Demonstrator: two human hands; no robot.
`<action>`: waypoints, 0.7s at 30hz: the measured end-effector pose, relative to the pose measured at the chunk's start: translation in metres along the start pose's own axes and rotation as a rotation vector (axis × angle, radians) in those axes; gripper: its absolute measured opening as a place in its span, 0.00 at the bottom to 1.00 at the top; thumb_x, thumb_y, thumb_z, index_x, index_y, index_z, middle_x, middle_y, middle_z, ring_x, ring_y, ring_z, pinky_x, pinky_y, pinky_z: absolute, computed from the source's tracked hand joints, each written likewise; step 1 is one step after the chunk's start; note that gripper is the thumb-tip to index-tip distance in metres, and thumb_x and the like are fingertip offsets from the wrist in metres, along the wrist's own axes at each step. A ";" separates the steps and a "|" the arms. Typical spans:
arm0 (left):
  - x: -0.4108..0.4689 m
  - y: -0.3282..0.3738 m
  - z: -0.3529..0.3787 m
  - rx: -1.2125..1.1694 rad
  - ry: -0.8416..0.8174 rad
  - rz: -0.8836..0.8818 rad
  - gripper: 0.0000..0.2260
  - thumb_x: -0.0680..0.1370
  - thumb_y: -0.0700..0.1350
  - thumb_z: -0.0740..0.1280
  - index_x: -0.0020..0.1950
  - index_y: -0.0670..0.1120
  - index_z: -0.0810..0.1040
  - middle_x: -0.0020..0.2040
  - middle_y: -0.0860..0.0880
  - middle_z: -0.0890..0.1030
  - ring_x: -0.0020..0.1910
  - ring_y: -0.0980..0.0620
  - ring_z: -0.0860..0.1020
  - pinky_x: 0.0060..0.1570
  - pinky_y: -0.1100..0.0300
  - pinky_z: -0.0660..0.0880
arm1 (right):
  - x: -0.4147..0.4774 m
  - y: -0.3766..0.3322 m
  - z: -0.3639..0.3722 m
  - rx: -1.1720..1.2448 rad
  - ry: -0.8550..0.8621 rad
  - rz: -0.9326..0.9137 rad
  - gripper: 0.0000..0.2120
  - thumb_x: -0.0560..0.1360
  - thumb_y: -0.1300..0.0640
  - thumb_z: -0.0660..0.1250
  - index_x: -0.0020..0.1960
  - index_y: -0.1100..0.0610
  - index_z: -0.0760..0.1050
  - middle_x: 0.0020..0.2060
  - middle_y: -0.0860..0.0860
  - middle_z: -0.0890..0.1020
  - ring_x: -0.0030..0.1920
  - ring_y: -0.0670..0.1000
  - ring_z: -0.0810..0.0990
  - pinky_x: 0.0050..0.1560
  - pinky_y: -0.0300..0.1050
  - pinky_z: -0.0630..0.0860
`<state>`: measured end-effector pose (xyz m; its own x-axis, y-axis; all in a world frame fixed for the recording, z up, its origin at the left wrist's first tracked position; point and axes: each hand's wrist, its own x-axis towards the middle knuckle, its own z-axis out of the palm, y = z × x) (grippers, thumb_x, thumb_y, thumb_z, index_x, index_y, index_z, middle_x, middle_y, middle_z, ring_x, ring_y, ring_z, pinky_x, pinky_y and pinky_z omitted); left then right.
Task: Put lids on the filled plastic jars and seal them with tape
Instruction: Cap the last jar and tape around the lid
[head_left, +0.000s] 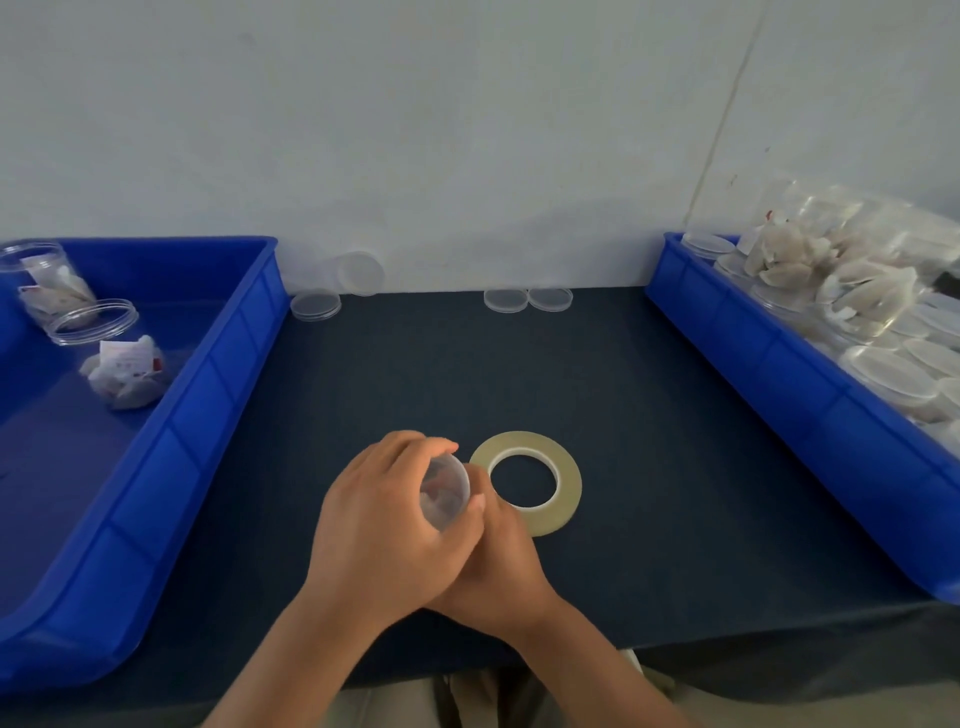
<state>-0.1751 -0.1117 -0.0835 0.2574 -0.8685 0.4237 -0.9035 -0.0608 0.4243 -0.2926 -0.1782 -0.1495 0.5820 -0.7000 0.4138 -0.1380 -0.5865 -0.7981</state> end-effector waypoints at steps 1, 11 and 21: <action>0.001 -0.003 0.000 -0.019 -0.004 0.026 0.25 0.73 0.67 0.66 0.62 0.53 0.82 0.57 0.59 0.83 0.52 0.58 0.81 0.52 0.67 0.73 | 0.001 0.001 0.000 0.003 0.008 -0.016 0.34 0.68 0.44 0.83 0.69 0.46 0.72 0.60 0.39 0.79 0.57 0.46 0.83 0.51 0.46 0.83; 0.009 -0.023 -0.013 0.079 -0.084 0.160 0.26 0.74 0.69 0.64 0.66 0.57 0.81 0.64 0.58 0.81 0.63 0.57 0.79 0.61 0.56 0.78 | 0.003 0.003 -0.015 -0.102 -0.191 -0.012 0.51 0.67 0.35 0.82 0.81 0.47 0.60 0.76 0.39 0.69 0.75 0.41 0.69 0.72 0.45 0.73; 0.019 -0.048 -0.018 0.073 -0.124 0.130 0.22 0.79 0.64 0.65 0.72 0.61 0.79 0.76 0.55 0.72 0.76 0.53 0.69 0.67 0.55 0.70 | 0.002 0.041 -0.082 -0.771 -0.323 0.093 0.28 0.80 0.32 0.62 0.70 0.49 0.79 0.73 0.41 0.76 0.72 0.42 0.71 0.70 0.37 0.65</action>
<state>-0.1208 -0.1165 -0.0818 0.0965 -0.9250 0.3676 -0.9501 0.0245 0.3111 -0.3626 -0.2369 -0.1455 0.7260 -0.6769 0.1216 -0.6372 -0.7286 -0.2514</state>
